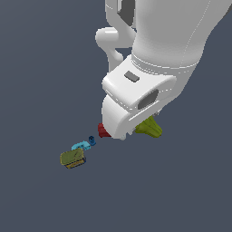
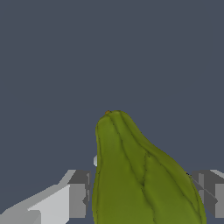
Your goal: Pick up a designated object from a clutter of objects.
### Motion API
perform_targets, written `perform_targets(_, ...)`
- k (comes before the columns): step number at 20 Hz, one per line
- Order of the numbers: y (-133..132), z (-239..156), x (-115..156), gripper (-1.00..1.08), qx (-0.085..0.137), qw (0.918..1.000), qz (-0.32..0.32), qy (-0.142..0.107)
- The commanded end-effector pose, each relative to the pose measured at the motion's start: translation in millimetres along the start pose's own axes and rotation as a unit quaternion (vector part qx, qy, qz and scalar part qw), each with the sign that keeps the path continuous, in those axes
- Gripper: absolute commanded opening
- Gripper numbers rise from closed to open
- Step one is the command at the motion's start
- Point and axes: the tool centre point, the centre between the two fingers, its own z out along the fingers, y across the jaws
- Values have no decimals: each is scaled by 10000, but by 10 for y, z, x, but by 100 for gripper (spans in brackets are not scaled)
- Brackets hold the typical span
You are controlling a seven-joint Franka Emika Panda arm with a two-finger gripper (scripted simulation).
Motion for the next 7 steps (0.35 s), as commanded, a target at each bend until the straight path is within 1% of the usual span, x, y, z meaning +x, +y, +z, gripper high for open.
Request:
perform_targets(1,-5,-49,37,-100,-7,10000,0,7)
perform_targets(7,-5,-75,63,-100,-7,10000,0,7)
